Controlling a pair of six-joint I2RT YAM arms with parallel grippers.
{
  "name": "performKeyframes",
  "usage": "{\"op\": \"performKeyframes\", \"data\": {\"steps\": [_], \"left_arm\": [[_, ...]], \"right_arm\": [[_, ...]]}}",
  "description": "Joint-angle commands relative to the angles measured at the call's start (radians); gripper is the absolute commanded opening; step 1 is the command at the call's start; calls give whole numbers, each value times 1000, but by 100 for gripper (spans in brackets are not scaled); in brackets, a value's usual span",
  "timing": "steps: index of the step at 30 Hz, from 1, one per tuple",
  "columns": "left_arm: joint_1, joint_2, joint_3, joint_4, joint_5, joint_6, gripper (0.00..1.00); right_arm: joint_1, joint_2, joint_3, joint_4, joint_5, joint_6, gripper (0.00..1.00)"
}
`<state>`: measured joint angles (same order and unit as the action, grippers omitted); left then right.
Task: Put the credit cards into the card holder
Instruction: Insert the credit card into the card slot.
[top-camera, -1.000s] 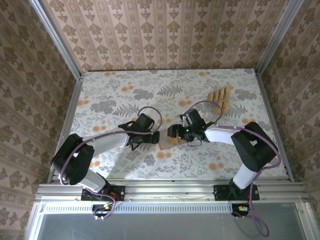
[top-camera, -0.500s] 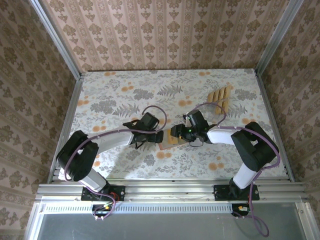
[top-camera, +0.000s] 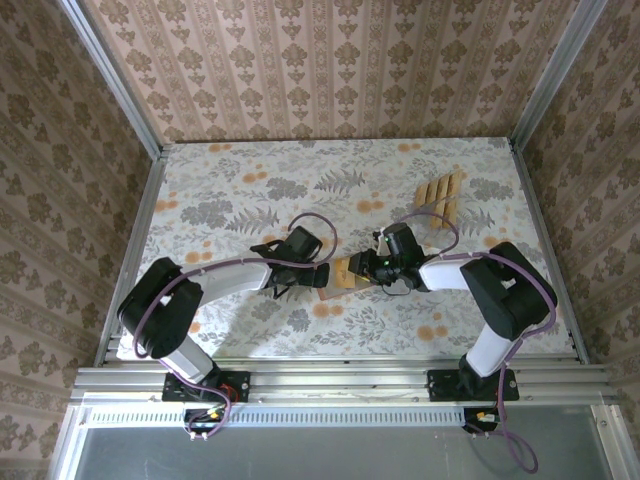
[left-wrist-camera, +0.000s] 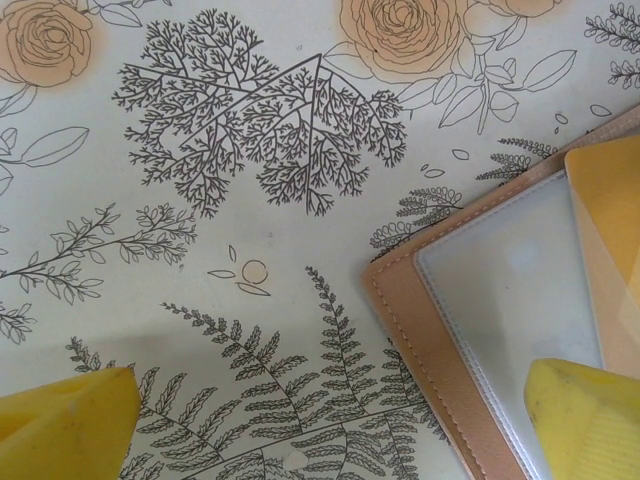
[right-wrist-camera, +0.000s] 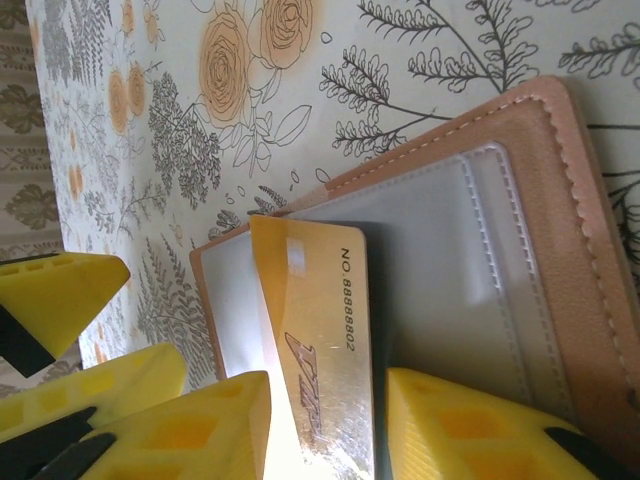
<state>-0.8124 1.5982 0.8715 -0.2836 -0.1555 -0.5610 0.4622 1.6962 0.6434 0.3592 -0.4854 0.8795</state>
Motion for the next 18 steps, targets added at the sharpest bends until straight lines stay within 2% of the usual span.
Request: {"op": "performKeyframes", "data": {"steps": [1,10,18], "left_arm": [[-9,16,6,-9,-22,-18,100],[-9,29,-6,-4,-19,-22,100],[-10,34,-14,-3,-21,-25,100]], "right_arm": [[-4,22,-16,47,-34,26,35],[-9,35,-20,57,-38,26,27],[-22,57,-25,84,-51,33,14]]}}
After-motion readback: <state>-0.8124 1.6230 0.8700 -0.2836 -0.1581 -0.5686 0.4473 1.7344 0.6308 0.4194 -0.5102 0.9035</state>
